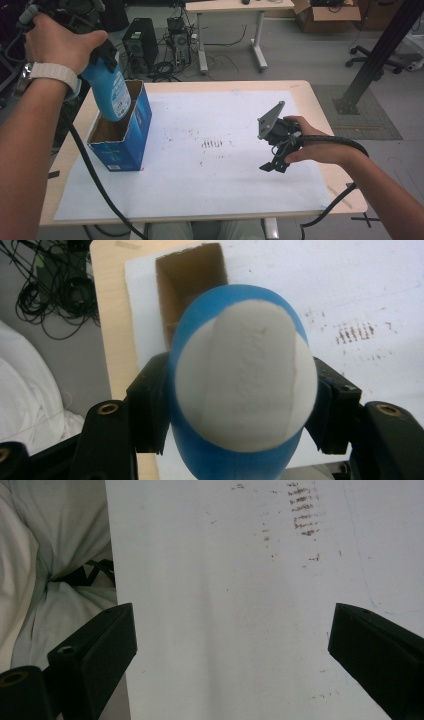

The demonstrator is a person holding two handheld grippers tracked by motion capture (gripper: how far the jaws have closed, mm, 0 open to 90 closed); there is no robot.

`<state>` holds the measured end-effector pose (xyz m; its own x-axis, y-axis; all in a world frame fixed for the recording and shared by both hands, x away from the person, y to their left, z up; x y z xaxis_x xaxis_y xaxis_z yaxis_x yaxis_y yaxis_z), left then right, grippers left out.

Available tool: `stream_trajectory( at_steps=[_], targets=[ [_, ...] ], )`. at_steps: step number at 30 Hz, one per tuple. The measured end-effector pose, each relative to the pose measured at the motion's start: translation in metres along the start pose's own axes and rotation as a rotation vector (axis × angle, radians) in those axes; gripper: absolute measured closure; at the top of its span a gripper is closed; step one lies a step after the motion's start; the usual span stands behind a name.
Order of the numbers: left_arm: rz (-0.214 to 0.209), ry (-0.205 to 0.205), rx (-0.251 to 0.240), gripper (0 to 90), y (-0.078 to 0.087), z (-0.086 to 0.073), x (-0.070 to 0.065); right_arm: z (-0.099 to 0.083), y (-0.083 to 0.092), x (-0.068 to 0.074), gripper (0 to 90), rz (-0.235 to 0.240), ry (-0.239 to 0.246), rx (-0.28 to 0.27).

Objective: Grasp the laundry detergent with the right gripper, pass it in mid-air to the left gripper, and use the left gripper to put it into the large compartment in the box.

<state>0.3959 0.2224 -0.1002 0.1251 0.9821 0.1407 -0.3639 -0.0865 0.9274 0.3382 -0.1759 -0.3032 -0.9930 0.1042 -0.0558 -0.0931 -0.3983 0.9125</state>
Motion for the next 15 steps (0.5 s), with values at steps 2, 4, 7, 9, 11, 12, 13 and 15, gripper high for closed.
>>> stream_trajectory(
  at_steps=[2, 4, 7, 9, 11, 12, 13, 15],
  targets=[
    [0.003, 0.010, 0.000, 37.9, -0.004, 0.000, 0.002, 0.000, 0.001, 0.000, 5.3, 0.000, -0.002, -0.004],
    [0.004, 0.020, 0.000, 37.9, -0.009, 0.000, 0.005, -0.001, 0.002, 0.000, 5.2, -0.003, -0.004, -0.006],
    [0.007, 0.039, 0.000, 38.0, -0.018, -0.002, 0.009, -0.002, 0.002, -0.001, 5.1, -0.007, -0.012, -0.010],
    [0.014, 0.050, -0.002, 38.0, -0.024, -0.003, 0.012, -0.003, 0.002, -0.001, 5.1, -0.009, -0.017, -0.011],
    [0.023, 0.051, 0.001, 38.0, -0.030, -0.004, 0.014, -0.005, 0.002, -0.001, 5.1, -0.010, -0.021, -0.011],
    [0.029, 0.047, 0.003, 38.0, -0.033, -0.005, 0.014, -0.005, 0.001, -0.001, 5.1, -0.010, -0.023, -0.011],
    [0.033, 0.044, 0.003, 38.0, -0.036, -0.006, 0.014, -0.006, 0.001, -0.001, 5.1, -0.009, -0.025, -0.011],
    [0.041, 0.041, 0.007, 38.0, -0.043, -0.008, 0.015, -0.006, 0.000, -0.001, 5.1, -0.007, -0.027, -0.013]
  ],
)
Point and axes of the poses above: each handheld gripper's, and its own axes: y roughly backward along the jaws, z roughly out of its top, x roughly to its left, the point moved 3 cm from there along -y, roughly forward along the jaws, and after that the axes turned 1 degree about z, right-handed, at the moved point
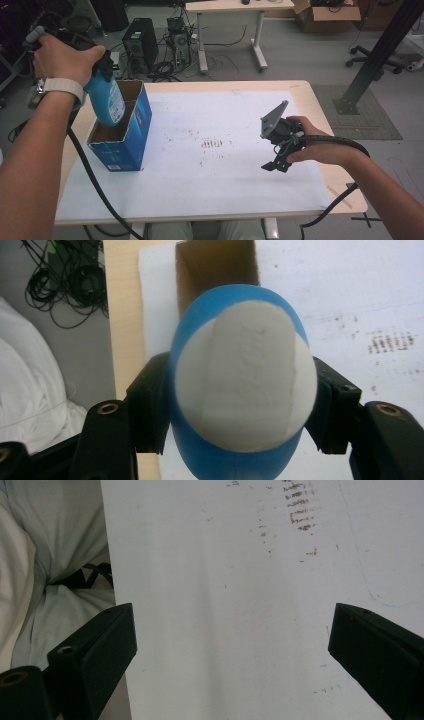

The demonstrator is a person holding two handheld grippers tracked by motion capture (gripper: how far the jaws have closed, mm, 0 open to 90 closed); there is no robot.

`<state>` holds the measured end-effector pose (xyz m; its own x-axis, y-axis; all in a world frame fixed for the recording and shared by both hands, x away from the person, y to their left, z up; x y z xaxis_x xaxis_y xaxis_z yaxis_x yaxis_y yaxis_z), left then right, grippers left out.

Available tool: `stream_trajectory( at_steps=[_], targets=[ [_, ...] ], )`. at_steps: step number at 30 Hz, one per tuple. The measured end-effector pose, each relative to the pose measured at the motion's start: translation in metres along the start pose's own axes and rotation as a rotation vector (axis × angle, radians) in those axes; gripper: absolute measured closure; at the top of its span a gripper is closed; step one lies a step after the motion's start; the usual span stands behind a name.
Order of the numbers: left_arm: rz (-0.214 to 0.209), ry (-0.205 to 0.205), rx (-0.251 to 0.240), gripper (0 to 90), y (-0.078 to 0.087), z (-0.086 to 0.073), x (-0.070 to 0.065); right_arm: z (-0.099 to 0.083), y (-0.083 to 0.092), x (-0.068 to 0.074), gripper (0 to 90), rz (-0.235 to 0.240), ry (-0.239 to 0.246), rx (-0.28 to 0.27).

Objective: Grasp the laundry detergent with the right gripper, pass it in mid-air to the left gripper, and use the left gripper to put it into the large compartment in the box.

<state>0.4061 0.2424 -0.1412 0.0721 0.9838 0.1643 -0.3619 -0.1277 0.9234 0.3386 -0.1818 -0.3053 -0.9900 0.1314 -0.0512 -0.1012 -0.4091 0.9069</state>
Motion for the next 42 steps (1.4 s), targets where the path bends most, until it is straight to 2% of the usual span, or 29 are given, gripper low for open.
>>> stream_trajectory(
  at_steps=[11, 20, 24, 32, 42],
  targets=[
    [-0.033, 0.011, -0.007, 38.0, -0.045, -0.014, 0.002, -0.002, -0.002, 0.000, 5.1, -0.003, -0.010, -0.008],
    [-0.038, 0.010, -0.012, 38.0, -0.079, -0.024, 0.003, -0.006, -0.004, 0.000, 5.1, -0.001, -0.027, -0.017],
    [-0.034, 0.002, -0.007, 38.0, -0.092, -0.028, 0.001, -0.007, -0.005, 0.000, 5.3, 0.001, -0.027, -0.011],
    [-0.053, -0.008, 0.021, 38.0, -0.124, -0.037, -0.001, -0.006, -0.007, 0.000, 5.5, 0.004, -0.033, -0.013],
    [-0.059, -0.010, 0.036, 38.0, -0.144, -0.044, -0.001, -0.007, -0.008, -0.001, 5.6, 0.008, -0.041, -0.010]
  ],
)
Point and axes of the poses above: each handheld gripper's, and its own axes: y roughly backward along the jaws, z roughly out of its top, x roughly to its left, the point moved 3 cm from there along -y, roughly forward along the jaws, and after that the axes turned 1 degree about z, right-handed, at the moved point
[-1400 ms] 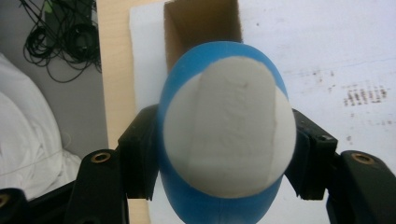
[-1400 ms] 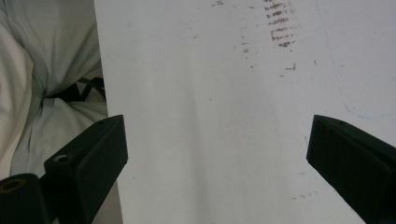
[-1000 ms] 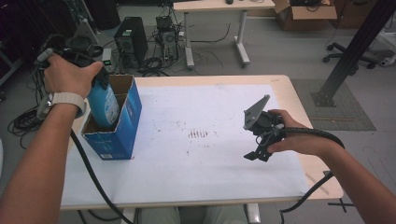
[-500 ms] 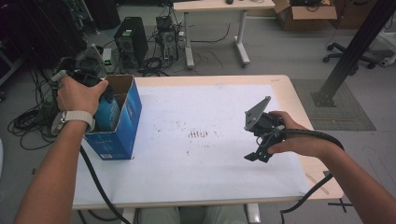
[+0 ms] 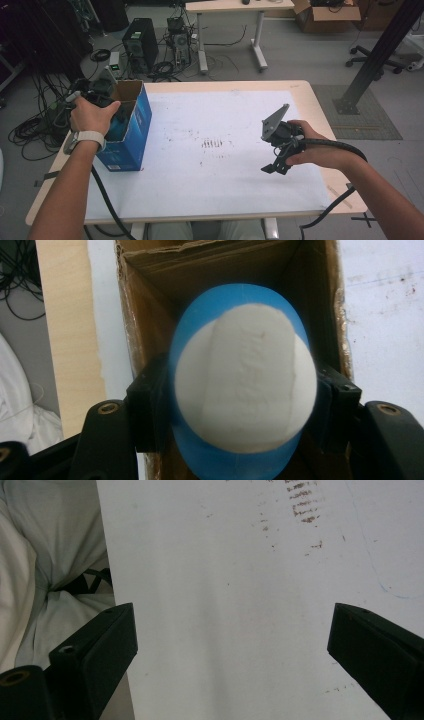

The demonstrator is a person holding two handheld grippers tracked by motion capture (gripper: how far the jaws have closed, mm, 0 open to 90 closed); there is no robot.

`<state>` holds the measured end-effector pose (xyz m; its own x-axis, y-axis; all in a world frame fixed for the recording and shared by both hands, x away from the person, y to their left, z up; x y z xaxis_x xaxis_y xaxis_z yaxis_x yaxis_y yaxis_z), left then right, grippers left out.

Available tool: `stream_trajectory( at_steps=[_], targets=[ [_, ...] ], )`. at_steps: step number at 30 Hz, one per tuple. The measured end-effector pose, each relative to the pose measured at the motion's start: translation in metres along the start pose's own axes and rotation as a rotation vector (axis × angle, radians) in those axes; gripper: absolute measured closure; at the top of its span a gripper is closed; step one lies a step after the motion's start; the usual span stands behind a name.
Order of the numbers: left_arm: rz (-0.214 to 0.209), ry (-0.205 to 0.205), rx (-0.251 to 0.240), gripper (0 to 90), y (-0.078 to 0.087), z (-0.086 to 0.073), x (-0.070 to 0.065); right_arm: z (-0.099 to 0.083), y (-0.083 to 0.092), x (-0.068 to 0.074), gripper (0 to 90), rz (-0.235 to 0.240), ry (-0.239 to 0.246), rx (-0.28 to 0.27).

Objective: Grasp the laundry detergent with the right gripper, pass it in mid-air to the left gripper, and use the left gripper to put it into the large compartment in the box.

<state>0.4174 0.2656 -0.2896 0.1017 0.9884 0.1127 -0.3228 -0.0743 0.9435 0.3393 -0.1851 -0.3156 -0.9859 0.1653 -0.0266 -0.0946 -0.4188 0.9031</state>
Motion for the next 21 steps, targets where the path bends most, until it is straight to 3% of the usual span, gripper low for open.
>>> stream_trajectory(
  at_steps=[9, 21],
  targets=[
    [-0.007, -0.014, 0.023, 37.9, -0.014, -0.003, -0.002, 0.002, -0.001, 0.001, 5.9, 0.010, 0.005, -0.006],
    [-0.013, -0.006, 0.020, 37.7, -0.016, -0.001, -0.001, -0.001, -0.003, 0.003, 6.2, 0.017, 0.004, -0.006]
  ],
)
Point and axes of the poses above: each handheld gripper's, and its own axes: y roughly backward along the jaws, z roughly out of its top, x roughly to its left, the point moved 3 cm from there along -y, roughly forward along the jaws, and after that the axes turned 1 degree about z, right-handed, at the moved point
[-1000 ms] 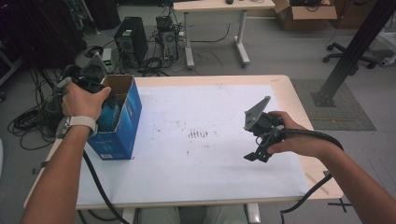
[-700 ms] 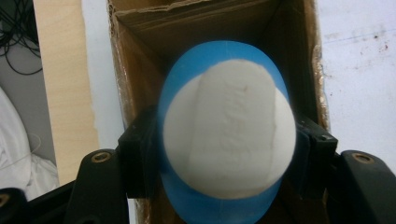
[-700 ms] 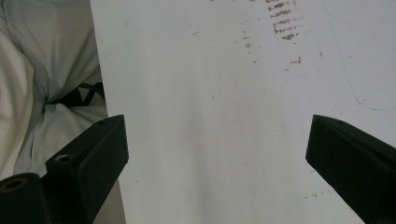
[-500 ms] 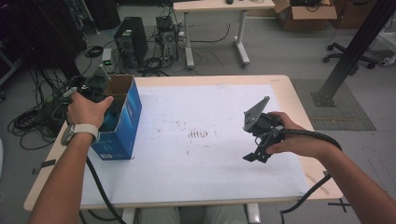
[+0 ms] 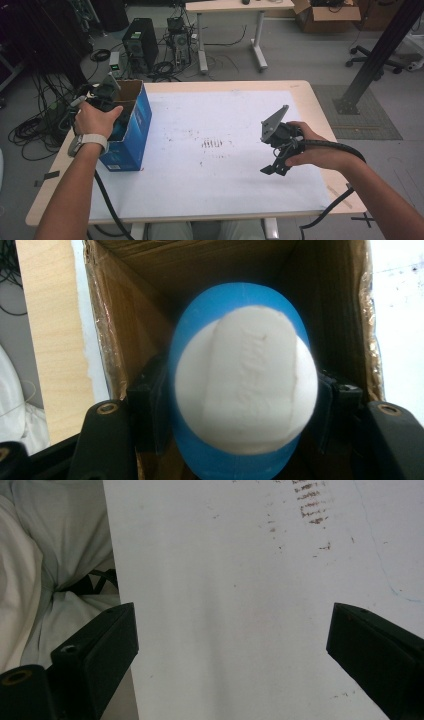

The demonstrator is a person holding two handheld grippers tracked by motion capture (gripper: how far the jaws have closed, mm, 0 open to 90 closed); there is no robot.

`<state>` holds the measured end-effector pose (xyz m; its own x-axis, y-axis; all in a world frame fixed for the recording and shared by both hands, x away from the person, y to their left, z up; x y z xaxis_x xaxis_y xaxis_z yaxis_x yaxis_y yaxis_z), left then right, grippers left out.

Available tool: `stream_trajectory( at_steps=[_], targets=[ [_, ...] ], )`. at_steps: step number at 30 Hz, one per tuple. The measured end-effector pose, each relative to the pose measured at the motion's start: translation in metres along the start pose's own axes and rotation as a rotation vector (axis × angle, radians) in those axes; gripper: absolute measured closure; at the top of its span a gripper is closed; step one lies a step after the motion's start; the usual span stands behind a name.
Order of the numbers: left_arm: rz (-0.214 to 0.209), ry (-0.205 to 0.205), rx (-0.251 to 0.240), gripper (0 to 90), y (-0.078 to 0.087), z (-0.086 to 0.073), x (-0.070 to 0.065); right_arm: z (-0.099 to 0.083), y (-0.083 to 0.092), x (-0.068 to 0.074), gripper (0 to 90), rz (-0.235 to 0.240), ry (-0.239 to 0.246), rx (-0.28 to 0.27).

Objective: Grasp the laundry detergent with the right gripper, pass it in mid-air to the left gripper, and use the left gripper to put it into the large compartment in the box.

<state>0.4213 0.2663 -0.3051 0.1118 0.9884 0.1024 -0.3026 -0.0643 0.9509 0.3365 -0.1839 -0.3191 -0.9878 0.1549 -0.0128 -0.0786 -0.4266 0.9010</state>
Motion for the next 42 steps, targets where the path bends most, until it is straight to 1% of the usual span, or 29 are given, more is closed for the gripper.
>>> stream_trajectory(
  at_steps=[6, 7, 8, 9, 12, 13, 16, 18, 20, 23, 24, 27, 30, 32, 35, 36, 38, 39, 40, 42],
  targets=[
    [-0.008, 0.006, -0.014, 37.1, -0.001, 0.000, 0.001, -0.001, 0.001, 0.002, 6.7, 0.005, 0.004, 0.004],
    [-0.014, 0.014, -0.016, 36.0, 0.000, 0.000, 0.001, -0.001, 0.001, 0.002, 6.6, 0.006, 0.003, 0.006],
    [-0.013, 0.021, -0.025, 31.7, 0.001, 0.000, 0.002, -0.002, 0.001, 0.002, 6.7, 0.005, 0.002, 0.006],
    [-0.013, 0.026, -0.038, 29.3, 0.002, 0.000, 0.002, -0.002, 0.001, 0.002, 6.7, 0.005, 0.003, 0.007],
    [-0.028, 0.034, -0.038, 28.9, 0.005, -0.001, 0.002, -0.002, 0.001, 0.003, 6.7, 0.007, 0.005, 0.007],
    [-0.023, 0.035, -0.042, 28.8, 0.005, -0.001, 0.002, -0.002, 0.001, 0.004, 6.7, 0.007, 0.006, 0.008],
    [-0.026, 0.044, -0.047, 26.7, 0.008, -0.002, 0.003, -0.002, 0.001, 0.005, 6.7, 0.009, 0.009, 0.009],
    [-0.036, 0.044, -0.048, 25.4, 0.010, -0.002, 0.003, -0.002, 0.001, 0.005, 6.7, 0.008, 0.009, 0.011],
    [-0.033, 0.037, -0.049, 23.6, 0.013, -0.002, 0.002, -0.002, 0.002, 0.006, 6.7, 0.009, 0.010, 0.012],
    [-0.043, 0.046, -0.061, 23.2, 0.020, -0.001, 0.002, -0.002, 0.004, 0.007, 6.6, 0.007, 0.012, 0.015],
    [-0.034, 0.042, -0.065, 22.7, 0.023, -0.001, 0.003, -0.002, 0.005, 0.007, 6.7, 0.003, 0.014, 0.014],
    [-0.040, 0.042, -0.065, 21.5, 0.030, -0.001, 0.003, -0.003, 0.007, 0.008, 6.7, 0.001, 0.013, 0.013],
    [-0.061, 0.043, -0.067, 21.0, 0.037, 0.000, 0.002, -0.003, 0.008, 0.009, 6.7, -0.003, 0.011, 0.010],
    [-0.057, 0.034, -0.071, 21.0, 0.042, -0.001, 0.000, -0.004, 0.009, 0.010, 6.7, -0.004, 0.011, 0.011],
    [-0.070, 0.011, -0.074, 20.9, 0.051, -0.002, -0.004, -0.004, 0.010, 0.011, 6.7, -0.006, 0.012, 0.012],
    [-0.076, 0.000, -0.078, 20.9, 0.055, -0.002, -0.006, -0.005, 0.011, 0.011, 6.7, -0.007, 0.011, 0.009],
    [-0.073, -0.022, -0.074, 20.8, 0.062, -0.003, -0.010, -0.005, 0.012, 0.012, 6.7, -0.008, 0.010, 0.011],
    [-0.070, -0.042, -0.076, 20.8, 0.068, -0.003, -0.013, -0.006, 0.012, 0.012, 6.7, -0.010, 0.009, 0.016],
    [-0.071, -0.053, -0.079, 20.8, 0.072, -0.003, -0.015, -0.006, 0.013, 0.012, 6.7, -0.012, 0.009, 0.016],
    [-0.080, -0.072, -0.083, 20.7, 0.080, -0.003, -0.021, -0.006, 0.015, 0.012, 6.7, -0.015, 0.006, 0.013]
  ],
)
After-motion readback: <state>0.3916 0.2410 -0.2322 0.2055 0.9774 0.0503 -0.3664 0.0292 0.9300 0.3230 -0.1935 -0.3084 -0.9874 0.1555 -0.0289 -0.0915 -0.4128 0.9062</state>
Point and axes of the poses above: each handheld gripper's, and its own axes: y roughly backward along the jaws, z roughly out of its top, x roughly to its left, the point moved 3 cm from there along -y, roughly forward along the jaws, and after that the axes turned 1 degree about z, right-handed, at the moved point
